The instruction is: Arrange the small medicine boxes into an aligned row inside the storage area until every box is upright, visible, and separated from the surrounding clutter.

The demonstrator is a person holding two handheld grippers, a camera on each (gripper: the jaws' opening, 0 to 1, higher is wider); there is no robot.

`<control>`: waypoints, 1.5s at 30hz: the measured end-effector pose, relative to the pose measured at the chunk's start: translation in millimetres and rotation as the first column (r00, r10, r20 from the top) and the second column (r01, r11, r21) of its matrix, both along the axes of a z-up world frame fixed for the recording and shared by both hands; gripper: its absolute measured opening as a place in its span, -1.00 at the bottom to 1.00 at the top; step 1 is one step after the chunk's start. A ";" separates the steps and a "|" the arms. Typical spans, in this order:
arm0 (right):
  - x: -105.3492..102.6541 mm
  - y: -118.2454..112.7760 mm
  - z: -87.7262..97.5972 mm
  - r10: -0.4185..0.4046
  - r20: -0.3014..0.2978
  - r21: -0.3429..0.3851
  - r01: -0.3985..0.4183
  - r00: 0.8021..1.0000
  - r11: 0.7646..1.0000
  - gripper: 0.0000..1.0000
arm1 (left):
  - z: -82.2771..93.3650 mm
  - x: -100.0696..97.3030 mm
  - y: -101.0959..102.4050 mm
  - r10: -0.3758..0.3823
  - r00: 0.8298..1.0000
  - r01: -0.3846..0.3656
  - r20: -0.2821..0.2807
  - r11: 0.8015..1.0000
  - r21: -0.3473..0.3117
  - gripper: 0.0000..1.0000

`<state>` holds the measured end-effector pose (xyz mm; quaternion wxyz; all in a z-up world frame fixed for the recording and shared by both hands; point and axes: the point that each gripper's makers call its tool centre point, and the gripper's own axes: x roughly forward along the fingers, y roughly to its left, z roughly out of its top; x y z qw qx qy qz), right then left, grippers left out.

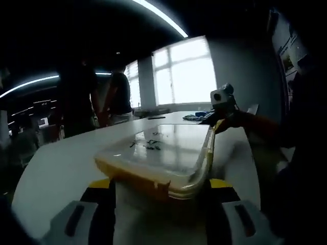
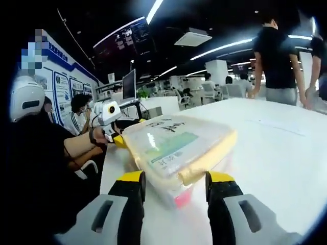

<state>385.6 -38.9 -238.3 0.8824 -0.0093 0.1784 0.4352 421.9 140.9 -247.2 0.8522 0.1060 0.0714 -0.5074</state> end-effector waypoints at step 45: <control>54.1 -17.8 -2.0 -0.196 0.032 0.020 0.196 0.980 0.980 -0.06 | 3.0 56.9 -20.3 0.108 0.994 -0.108 -0.013 0.994 0.001 0.12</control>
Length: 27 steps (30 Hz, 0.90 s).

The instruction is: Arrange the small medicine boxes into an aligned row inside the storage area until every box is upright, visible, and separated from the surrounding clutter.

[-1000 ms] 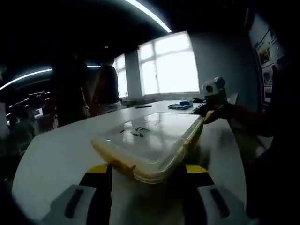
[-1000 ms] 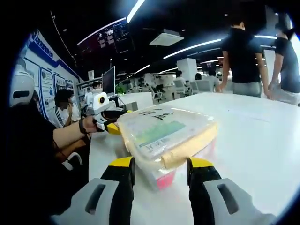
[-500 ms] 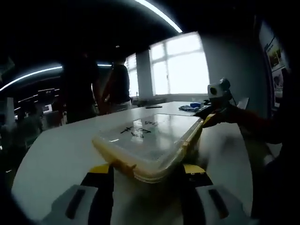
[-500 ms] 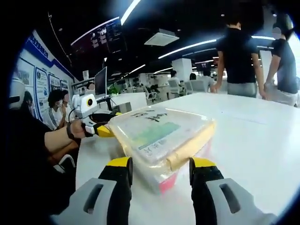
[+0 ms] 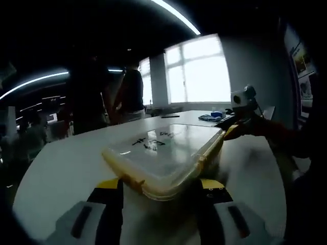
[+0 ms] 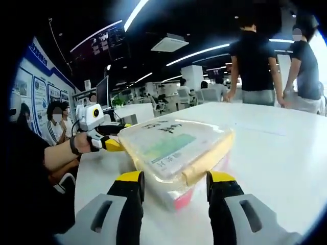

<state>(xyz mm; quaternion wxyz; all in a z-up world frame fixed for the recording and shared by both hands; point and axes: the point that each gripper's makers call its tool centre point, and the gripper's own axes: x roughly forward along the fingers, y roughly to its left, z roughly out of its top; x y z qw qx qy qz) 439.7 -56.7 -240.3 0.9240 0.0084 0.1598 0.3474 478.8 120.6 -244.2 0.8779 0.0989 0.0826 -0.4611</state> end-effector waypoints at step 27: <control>-10.5 -2.0 6.2 -0.032 0.085 0.141 0.020 0.996 0.990 0.55 | -3.7 -8.4 8.0 0.079 0.997 -0.079 -0.001 0.994 -0.082 0.54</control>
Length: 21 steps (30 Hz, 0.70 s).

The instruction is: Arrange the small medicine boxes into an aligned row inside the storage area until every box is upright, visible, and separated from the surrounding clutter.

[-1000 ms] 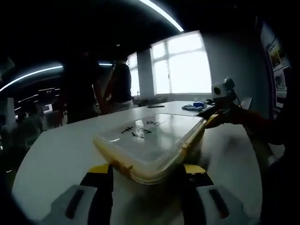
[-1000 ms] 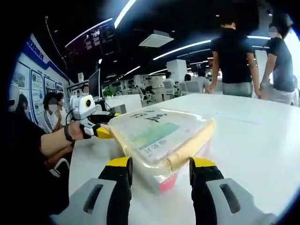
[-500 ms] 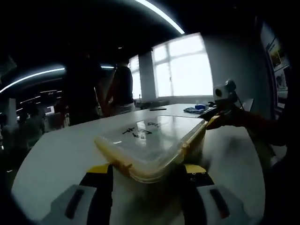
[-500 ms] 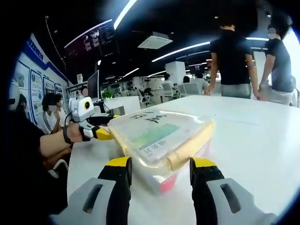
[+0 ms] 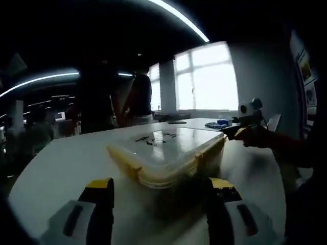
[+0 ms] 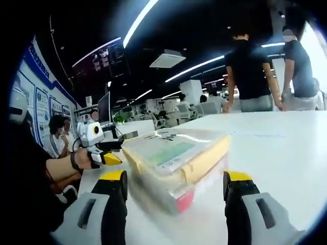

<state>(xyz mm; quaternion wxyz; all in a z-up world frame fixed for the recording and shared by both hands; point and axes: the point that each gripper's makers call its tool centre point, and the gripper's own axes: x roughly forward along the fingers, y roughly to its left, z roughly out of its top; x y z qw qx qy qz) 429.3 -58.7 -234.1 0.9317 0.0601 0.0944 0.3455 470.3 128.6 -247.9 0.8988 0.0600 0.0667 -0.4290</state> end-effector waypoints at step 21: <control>-14.6 1.2 10.7 0.004 0.087 0.039 -0.008 0.996 0.999 1.00 | 6.0 -24.9 -1.9 -0.035 0.999 0.035 0.012 0.999 0.028 0.98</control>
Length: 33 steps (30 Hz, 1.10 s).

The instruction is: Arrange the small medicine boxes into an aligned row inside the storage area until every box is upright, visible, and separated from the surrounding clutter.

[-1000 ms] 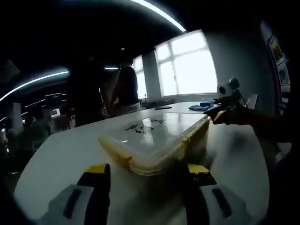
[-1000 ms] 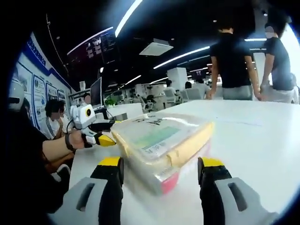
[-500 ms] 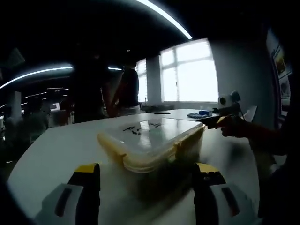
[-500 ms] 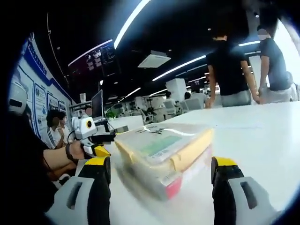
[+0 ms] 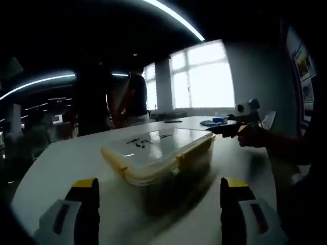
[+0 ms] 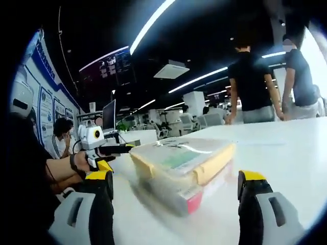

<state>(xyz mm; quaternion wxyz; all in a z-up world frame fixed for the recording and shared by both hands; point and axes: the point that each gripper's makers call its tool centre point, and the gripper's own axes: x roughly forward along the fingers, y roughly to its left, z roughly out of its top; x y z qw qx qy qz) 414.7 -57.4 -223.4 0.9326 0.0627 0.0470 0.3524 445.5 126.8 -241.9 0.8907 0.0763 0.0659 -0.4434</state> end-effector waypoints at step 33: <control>-66.3 -12.5 -12.6 -0.061 0.012 0.032 0.060 0.998 0.998 1.00 | -9.9 -43.1 41.0 0.043 0.998 -0.044 0.040 0.999 0.025 0.95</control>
